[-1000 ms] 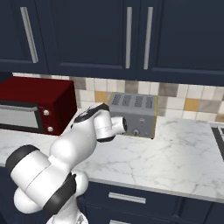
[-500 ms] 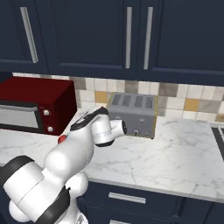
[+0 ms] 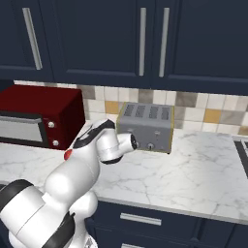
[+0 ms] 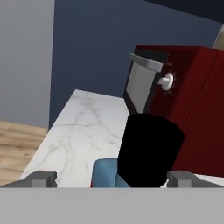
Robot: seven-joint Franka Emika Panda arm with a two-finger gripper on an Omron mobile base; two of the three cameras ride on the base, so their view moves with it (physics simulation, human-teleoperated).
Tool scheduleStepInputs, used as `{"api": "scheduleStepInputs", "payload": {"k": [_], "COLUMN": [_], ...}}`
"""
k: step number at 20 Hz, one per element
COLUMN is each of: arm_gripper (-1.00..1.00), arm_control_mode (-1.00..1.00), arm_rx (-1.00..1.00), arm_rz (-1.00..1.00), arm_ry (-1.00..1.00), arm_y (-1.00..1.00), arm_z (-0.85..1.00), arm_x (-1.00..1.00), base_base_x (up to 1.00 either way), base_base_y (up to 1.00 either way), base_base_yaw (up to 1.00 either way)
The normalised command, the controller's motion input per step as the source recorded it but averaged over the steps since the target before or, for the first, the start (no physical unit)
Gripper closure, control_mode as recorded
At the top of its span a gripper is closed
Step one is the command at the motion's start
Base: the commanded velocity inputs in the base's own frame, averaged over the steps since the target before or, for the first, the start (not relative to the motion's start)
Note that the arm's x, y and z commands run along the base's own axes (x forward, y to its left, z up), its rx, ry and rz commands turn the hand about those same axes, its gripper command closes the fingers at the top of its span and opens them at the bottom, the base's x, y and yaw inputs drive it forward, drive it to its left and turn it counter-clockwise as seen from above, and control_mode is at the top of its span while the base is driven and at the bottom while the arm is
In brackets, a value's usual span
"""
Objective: Place the liquor on the top shelf of the fridge to keep it out of children's reach, and place the onion and pear on lower shelves for easy access.
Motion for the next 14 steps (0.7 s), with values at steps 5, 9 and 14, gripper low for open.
{"api": "scheduleStepInputs", "payload": {"k": [5, 9, 14], "arm_gripper": [-1.00, -1.00, -1.00], "arm_control_mode": [-1.00, -1.00, -1.00], "arm_rx": [0.00, 0.00, 0.00], "arm_rz": [0.00, 0.00, 0.00], "arm_ry": [0.01, 0.00, 0.00], "arm_y": [0.04, 0.01, 0.00], "arm_z": [0.00, 0.00, 0.00], "arm_x": [0.09, 0.14, 0.23], "base_base_x": [0.00, 0.00, 0.00], "base_base_y": [0.00, 0.00, 0.00], "base_base_yaw": [0.00, 0.00, 0.00]}}
